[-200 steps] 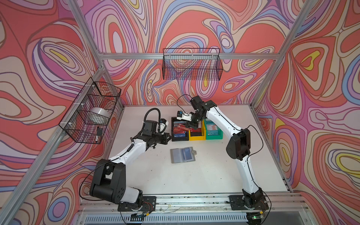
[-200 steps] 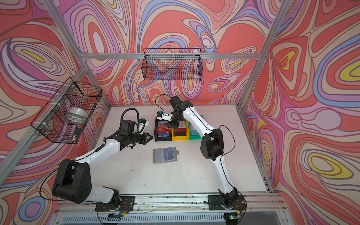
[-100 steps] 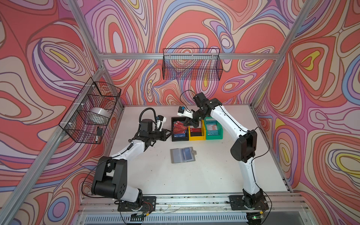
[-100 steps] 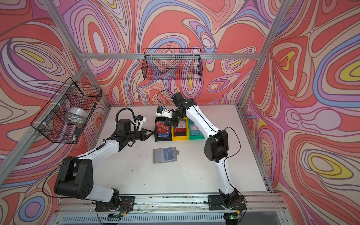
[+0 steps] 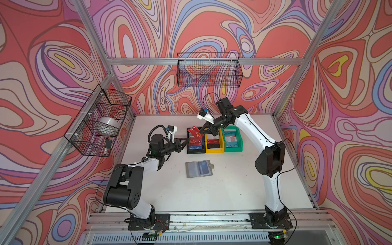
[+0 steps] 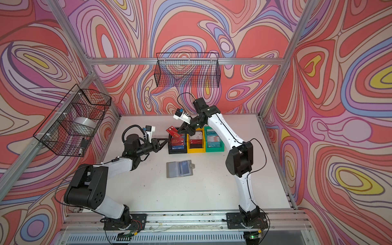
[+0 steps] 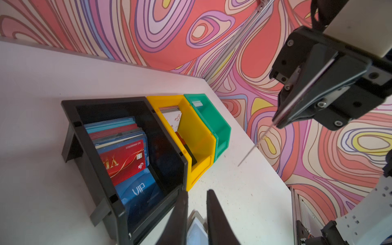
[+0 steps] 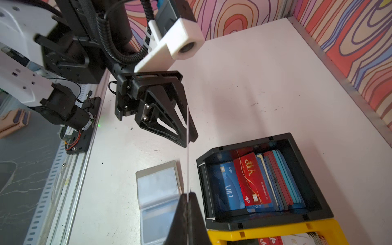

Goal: Take the credit cards out of the card holder
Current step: Place the credit card in the storage box.

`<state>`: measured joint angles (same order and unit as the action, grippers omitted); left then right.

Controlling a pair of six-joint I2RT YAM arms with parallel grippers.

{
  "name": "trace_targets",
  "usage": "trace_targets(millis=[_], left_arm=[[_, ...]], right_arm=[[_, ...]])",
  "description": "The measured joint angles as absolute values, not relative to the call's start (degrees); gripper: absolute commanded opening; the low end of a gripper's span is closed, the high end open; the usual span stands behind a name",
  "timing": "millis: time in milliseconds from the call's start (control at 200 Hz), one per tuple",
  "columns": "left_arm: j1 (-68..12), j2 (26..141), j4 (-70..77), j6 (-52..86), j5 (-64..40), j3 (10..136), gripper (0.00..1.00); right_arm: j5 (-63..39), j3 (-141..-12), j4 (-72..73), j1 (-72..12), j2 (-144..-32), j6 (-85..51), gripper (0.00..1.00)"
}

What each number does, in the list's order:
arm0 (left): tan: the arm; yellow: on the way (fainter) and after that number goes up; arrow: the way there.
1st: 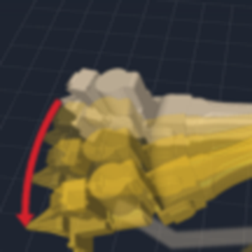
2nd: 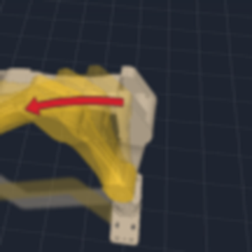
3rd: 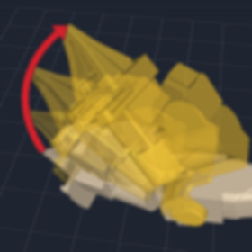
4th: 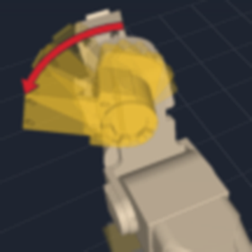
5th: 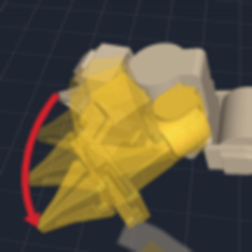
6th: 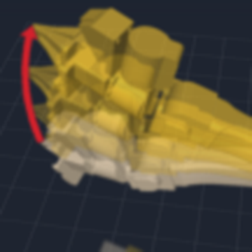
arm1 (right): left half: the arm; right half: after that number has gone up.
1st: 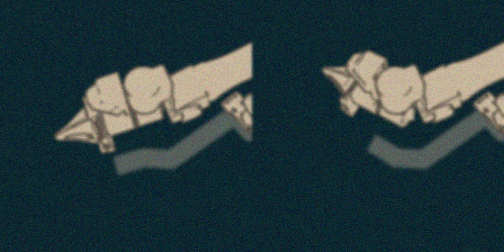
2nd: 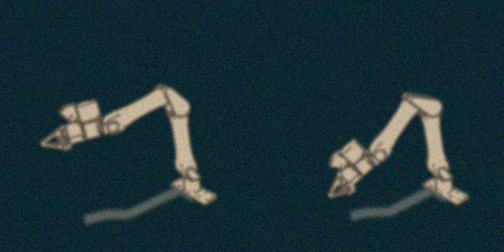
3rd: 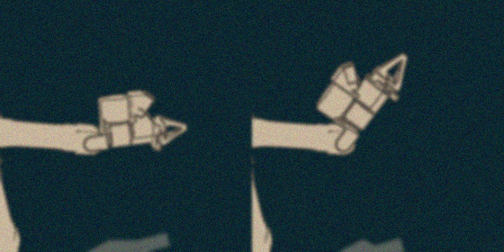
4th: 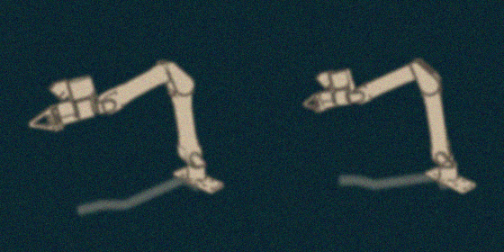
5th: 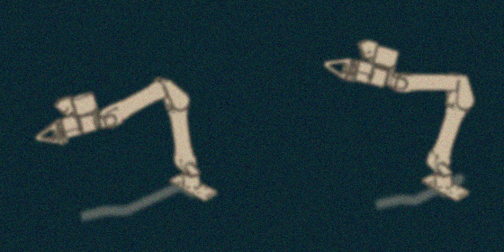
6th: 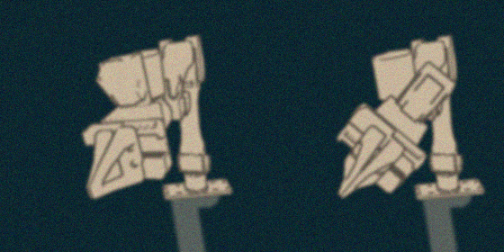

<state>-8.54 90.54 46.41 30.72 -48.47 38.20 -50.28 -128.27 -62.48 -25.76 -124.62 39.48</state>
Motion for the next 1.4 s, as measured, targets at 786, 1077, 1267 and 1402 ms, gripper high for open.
trace_targets(millis=[786, 1077, 1267, 1402], left_arm=[[-7.5, 96.1, 72.3, 43.4, -54.2, 37.1, 0.36], [-7.5, 96.1, 73.4, 43.7, -54.8, 37.1, 0.37], [-7.5, 96.1, 73.5, 43.8, -55.3, 37.1, 0.37], [-7.5, 96.1, 73.5, 43.8, -55.3, 37.1, 0.37]], right_arm=[[-62.2, -126.0, -58.5, -22.1, -124.7, 30.5, 0.0], [-65.3, -124.8, -55.3, -22.2, -126.3, 27.5, 0.0], [-66.9, -123.9, -53.4, -22.2, -126.8, 25.7, 0.0], [-68.1, -123.9, -52.4, -22.2, -127.9, 24.8, 0.0]])
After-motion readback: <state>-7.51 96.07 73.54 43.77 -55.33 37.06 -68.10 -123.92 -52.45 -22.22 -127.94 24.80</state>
